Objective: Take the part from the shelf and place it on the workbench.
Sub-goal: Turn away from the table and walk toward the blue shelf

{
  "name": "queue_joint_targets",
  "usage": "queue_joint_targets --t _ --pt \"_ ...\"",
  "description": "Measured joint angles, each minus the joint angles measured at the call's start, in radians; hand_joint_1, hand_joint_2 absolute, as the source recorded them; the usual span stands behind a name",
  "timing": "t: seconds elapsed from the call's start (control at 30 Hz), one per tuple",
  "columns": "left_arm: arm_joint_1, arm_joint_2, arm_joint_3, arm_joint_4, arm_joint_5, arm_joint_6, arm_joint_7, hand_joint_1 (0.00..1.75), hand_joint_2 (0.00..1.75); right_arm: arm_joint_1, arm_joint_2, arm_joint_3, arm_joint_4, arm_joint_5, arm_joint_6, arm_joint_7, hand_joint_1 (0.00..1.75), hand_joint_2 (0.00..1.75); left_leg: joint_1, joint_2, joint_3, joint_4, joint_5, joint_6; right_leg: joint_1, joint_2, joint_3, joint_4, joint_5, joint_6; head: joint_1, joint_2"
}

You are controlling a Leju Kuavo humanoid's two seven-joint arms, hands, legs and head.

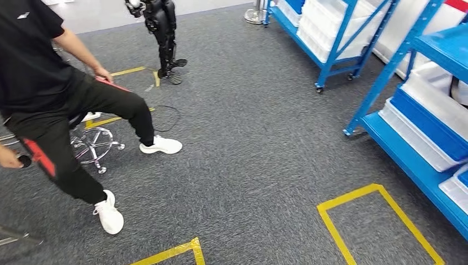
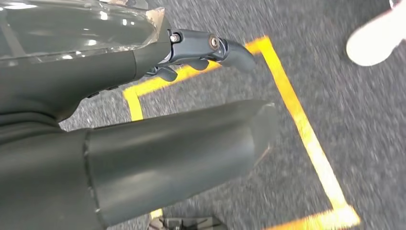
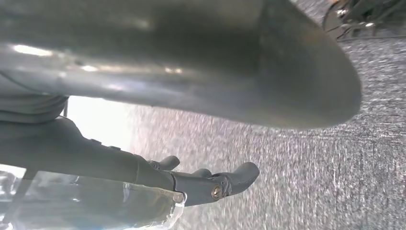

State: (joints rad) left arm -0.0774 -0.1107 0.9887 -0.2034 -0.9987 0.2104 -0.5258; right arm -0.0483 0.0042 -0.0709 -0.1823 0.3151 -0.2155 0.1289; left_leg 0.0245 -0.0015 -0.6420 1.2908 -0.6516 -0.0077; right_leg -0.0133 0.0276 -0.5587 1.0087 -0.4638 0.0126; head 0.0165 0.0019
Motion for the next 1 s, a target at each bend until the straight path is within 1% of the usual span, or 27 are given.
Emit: queue_joint_targets --t 0.03,0.07,0.13,0.17,0.2,0.23,0.27,0.3,0.33,0.4,0.47,0.5,0.53,0.57,0.6,0.63,0.67,0.7,0.73,0.77,0.8,0.83,0.87,0.9,0.93,0.97,1.0 --pt "0.0 0.0 0.0 0.0 0.002 -0.015 0.004 0.0 0.0 0.001 0.0 -0.003 0.0 -0.009 0.006 -0.013 0.0 0.0 0.0 -0.002 0.005 -0.022 0.027 0.003 0.002 0.015 0.002 0.0 0.0 0.0 0.0 0.0" --pt "0.0 0.0 0.0 0.0 0.003 -0.029 0.009 0.0 0.0 0.002 0.001 -0.006 0.0 -0.016 0.013 -0.024 0.0 0.0 0.0 -0.01 0.026 -0.076 0.067 0.008 0.003 0.03 0.004 0.001 0.0 0.0 0.0 0.0" --pt "0.0 0.002 0.0 0.0 0.003 -0.055 0.022 0.0 0.0 0.001 0.005 -0.015 0.0 -0.03 0.025 -0.041 0.0 0.0 0.002 -0.051 0.079 -0.205 0.133 0.015 0.005 0.056 0.005 0.003 0.0 0.002 0.001 0.0" --pt "0.0 0.004 0.0 0.0 0.002 -0.069 0.028 0.0 0.0 0.001 0.007 -0.02 0.0 -0.036 0.03 -0.049 0.0 0.0 0.001 -0.067 0.095 -0.245 0.147 0.016 0.005 0.067 0.002 0.003 0.002 0.005 0.001 0.0" --pt "0.001 0.005 0.0 0.0 0.002 -0.087 0.033 0.0 0.0 0.001 0.008 -0.025 0.0 -0.044 0.036 -0.057 0.0 0.0 -0.002 -0.077 0.102 -0.263 0.149 0.018 0.005 0.077 -0.004 0.004 0.004 0.01 0.001 0.0" --pt "0.0 0.007 0.0 0.0 0.002 -0.108 0.037 0.0 0.0 0.001 0.01 -0.032 0.0 -0.052 0.042 -0.064 0.0 0.0 -0.006 -0.071 0.102 -0.267 0.15 0.019 0.004 0.087 -0.009 0.002 0.007 0.016 0.001 0.0" --pt "0.0 0.008 0.0 0.0 0.002 -0.137 0.045 0.0 0.0 0.004 0.01 -0.038 0.0 -0.059 0.05 -0.07 0.0 0.0 -0.007 -0.059 0.103 -0.272 0.154 0.025 0.003 0.093 -0.015 0.002 0.009 0.023 0.001 0.0" --pt "-0.001 0.011 0.0 0.0 0.001 -0.17 0.058 0.0 0.0 0.006 0.011 -0.045 0.0 -0.063 0.058 -0.074 0.0 0.0 -0.008 -0.048 0.106 -0.28 0.159 0.033 0.003 0.082 -0.022 0.008 0.006 0.027 0.001 0.0" --pt "-0.001 0.014 0.0 0.0 0.0 -0.207 0.075 0.0 0.0 0.007 0.012 -0.05 0.001 -0.064 0.066 -0.076 0.0 0.0 -0.008 -0.035 0.109 -0.289 0.164 0.041 0.003 0.061 -0.036 0.03 -0.005 0.028 0.003 0.0" --pt "0.002 0.023 0.0 0.0 -0.006 -0.272 0.117 0.0 0.0 0.006 0.015 -0.055 0.001 -0.062 0.077 -0.076 0.0 0.0 -0.009 -0.007 0.112 -0.299 0.17 0.05 0.003 0.006 -0.09 0.132 -0.054 0.022 0.006 0.0" --pt "0.006 0.031 0.0 0.0 -0.009 -0.304 0.151 0.0 0.0 0.005 0.015 -0.059 0.001 -0.058 0.084 -0.076 0.0 0.0 -0.01 0.024 0.109 -0.299 0.17 0.051 -0.001 -0.012 -0.155 0.259 -0.101 0.024 0.007 0.0" --pt "0.007 0.034 0.0 0.0 -0.009 -0.311 0.161 0.0 0.0 0.006 0.015 -0.061 0.001 -0.057 0.085 -0.077 0.0 0.0 -0.01 0.039 0.108 -0.299 0.17 0.051 -0.004 -0.015 -0.167 0.287 -0.106 0.031 0.007 0.0" --pt "0.008 0.037 0.0 0.0 -0.009 -0.316 0.168 0.0 0.0 0.008 0.015 -0.063 0.001 -0.056 0.087 -0.077 0.0 0.0 -0.01 0.052 0.108 -0.299 0.169 0.049 -0.007 -0.019 -0.158 0.273 -0.096 0.042 0.007 0.0" --pt "0.008 0.038 0.0 0.0 -0.009 -0.323 0.175 0.0 0.0 0.01 0.015 -0.065 0.001 -0.055 0.088 -0.077 0.0 0.0 -0.008 0.064 0.109 -0.299 0.167 0.046 -0.012 -0.027 -0.126 0.219 -0.074 0.053 0.007 0.0" --pt "0.008 0.04 0.0 0.0 -0.011 -0.33 0.184 0.0 0.0 0.01 0.015 -0.068 0.001 -0.054 0.089 -0.077 0.0 0.0 -0.009 0.075 0.112 -0.297 0.165 0.042 -0.015 -0.05 -0.08 0.141 -0.049 0.064 0.007 0.0" --pt "0.008 0.043 0.0 0.0 -0.013 -0.341 0.197 0.0 0.0 0.009 0.017 -0.069 0.001 -0.053 0.091 -0.077 0.0 0.0 -0.011 0.085 0.116 -0.296 0.161 0.035 -0.015 -0.079 -0.039 0.072 -0.027 0.069 0.008 0.0" --pt "0.008 0.046 0.0 0.001 -0.015 -0.353 0.212 0.0 0.0 0.007 0.019 -0.07 0.001 -0.051 0.092 -0.077 0.0 0.0 -0.014 0.095 0.121 -0.294 0.156 0.027 -0.015 -0.1 -0.011 0.025 -0.014 0.066 0.007 0.0" --pt "0.008 0.048 0.0 0.001 -0.017 -0.365 0.228 0.0 0.0 0.005 0.02 -0.071 0.001 -0.049 0.094 -0.077 0.0 0.0 -0.016 0.105 0.127 -0.293 0.151 0.019 -0.012 -0.114 0.001 0.002 -0.008 0.059 0.006 0.0" --pt "0.007 0.049 0.0 0.001 -0.017 -0.377 0.248 0.0 0.0 0.004 0.022 -0.072 0.001 -0.047 0.095 -0.076 0.0 0.0 -0.016 0.116 0.133 -0.294 0.147 0.012 -0.007 -0.109 -0.001 0.002 -0.007 0.048 0.005 0.0" --pt "0.005 0.049 0.0 0.002 -0.017 -0.388 0.266 0.0 0.0 0.003 0.022 -0.072 0.001 -0.045 0.096 -0.075 0.0 0.0 -0.014 0.127 0.138 -0.294 0.144 0.006 -0.007 -0.094 -0.002 0.002 -0.007 0.038 0.004 0.0" --pt "0.003 0.049 0.001 0.002 -0.017 -0.397 0.282 0.0 0.0 0.004 0.022 -0.073 0.001 -0.043 0.097 -0.074 0.0 0.0 -0.009 0.125 0.141 -0.291 0.137 -0.001 -0.009 -0.082 -0.001 0.001 -0.007 0.03 0.003 0.0" --pt "0.001 0.049 0.001 0.002 -0.016 -0.404 0.294 0.0 0.0 0.004 0.023 -0.074 0.001 -0.041 0.097 -0.073 0.0 0.0 -0.005 0.106 0.138 -0.274 0.121 -0.006 -0.011 -0.07 0.001 0.0 -0.005 0.021 0.003 0.0" --pt "0.001 0.048 0.001 0.002 -0.017 -0.409 0.299 0.0 0.0 0.003 0.023 -0.074 0.001 -0.039 0.098 -0.072 0.0 0.0 -0.001 0.077 0.124 -0.239 0.095 -0.009 -0.014 -0.058 0.004 -0.001 -0.002 0.012 0.002 0.0" --pt "0.003 0.047 0.002 0.003 -0.017 -0.412 0.301 0.0 0.0 0.003 0.023 -0.075 0.001 -0.038 0.1 -0.072 0.0 0.0 0.001 0.043 0.099 -0.181 0.059 -0.011 -0.014 -0.046 0.004 -0.001 0.0 0.006 0.0 0.0" --pt "0.005 0.047 0.002 0.003 -0.017 -0.412 0.303 0.0 0.0 0.003 0.023 -0.076 0.001 -0.037 0.101 -0.072 0.0 0.0 0.002 0.018 0.066 -0.112 0.024 -0.01 -0.011 -0.033 0.003 0.0 0.002 0.001 0.0 0.0" --pt "0.007 0.046 0.002 0.003 -0.018 -0.411 0.304 0.0 0.0 0.004 0.023 -0.076 0.001 -0.035 0.103 -0.072 0.0 0.0 0.002 0.007 0.034 -0.051 -0.001 -0.009 -0.006 -0.019 0.002 0.0 0.002 -0.002 -0.001 0.0" --pt "0.009 0.046 0.002 0.004 -0.018 -0.408 0.304 0.0 0.0 0.004 0.023 -0.076 0.001 -0.035 0.104 -0.073 0.0 0.0 0.002 0.002 0.012 -0.013 -0.006 -0.008 -0.003 -0.004 0.003 0.0 0.003 -0.003 -0.001 0.0"
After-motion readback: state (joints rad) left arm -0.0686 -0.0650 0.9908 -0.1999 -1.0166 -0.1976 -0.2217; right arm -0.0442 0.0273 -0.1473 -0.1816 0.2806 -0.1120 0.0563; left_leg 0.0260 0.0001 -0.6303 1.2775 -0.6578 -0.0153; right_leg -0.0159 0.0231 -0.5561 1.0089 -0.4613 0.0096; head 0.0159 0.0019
